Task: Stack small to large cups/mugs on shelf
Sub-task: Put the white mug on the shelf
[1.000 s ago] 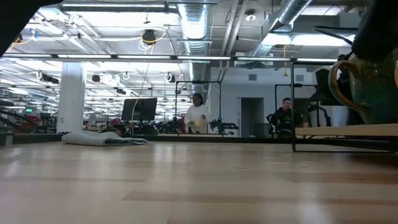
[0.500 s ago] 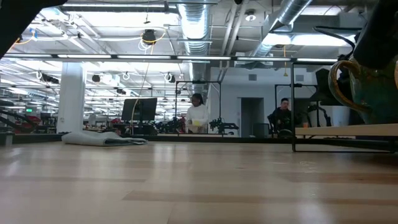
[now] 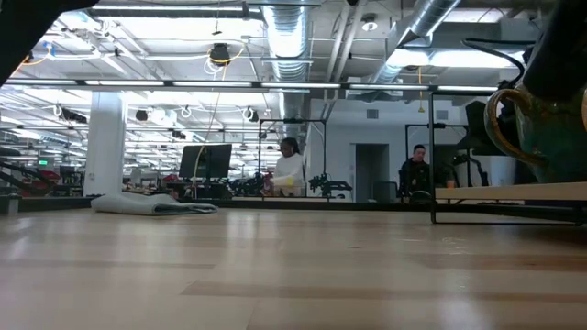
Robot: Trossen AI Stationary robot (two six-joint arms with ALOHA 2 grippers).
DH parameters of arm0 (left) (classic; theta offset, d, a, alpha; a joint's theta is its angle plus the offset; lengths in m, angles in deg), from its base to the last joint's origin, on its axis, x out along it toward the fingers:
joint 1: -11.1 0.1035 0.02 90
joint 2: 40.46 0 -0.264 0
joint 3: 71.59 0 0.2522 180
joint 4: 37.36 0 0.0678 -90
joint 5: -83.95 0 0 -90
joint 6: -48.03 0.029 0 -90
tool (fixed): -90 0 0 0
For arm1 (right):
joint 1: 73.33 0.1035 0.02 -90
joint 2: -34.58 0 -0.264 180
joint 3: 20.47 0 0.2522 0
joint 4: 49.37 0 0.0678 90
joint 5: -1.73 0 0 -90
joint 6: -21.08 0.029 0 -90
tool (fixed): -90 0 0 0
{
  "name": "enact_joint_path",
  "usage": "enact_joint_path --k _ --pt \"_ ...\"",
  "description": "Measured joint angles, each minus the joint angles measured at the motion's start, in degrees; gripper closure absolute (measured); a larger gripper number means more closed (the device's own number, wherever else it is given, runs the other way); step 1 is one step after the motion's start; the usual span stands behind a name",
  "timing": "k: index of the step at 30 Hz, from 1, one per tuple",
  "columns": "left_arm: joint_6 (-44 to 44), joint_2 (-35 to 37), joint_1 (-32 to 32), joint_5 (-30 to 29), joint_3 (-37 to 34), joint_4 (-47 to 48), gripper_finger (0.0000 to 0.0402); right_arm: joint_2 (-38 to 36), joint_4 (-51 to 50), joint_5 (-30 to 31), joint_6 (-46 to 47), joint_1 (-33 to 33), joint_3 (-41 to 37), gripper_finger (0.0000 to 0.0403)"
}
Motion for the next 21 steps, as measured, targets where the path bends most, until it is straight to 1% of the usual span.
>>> enact_joint_path --k 13,18,21 --pt "-3.2 0.0 -0.7 0.5 0.0 0.0 0.0271 0.0 0.0 0.0 0.0 0.0 0.0 0.0159" --pt "-2.9 0.0 -0.8 0.5 0.0 0.0 0.0271 0.0 0.0 0.0 0.0 0.0 0.0 0.0159" --pt "-0.9 0.0 -0.6 0.5 0.0 0.0 0.0271 0.0 0.0 0.0 0.0 0.0 0.0 0.0159"
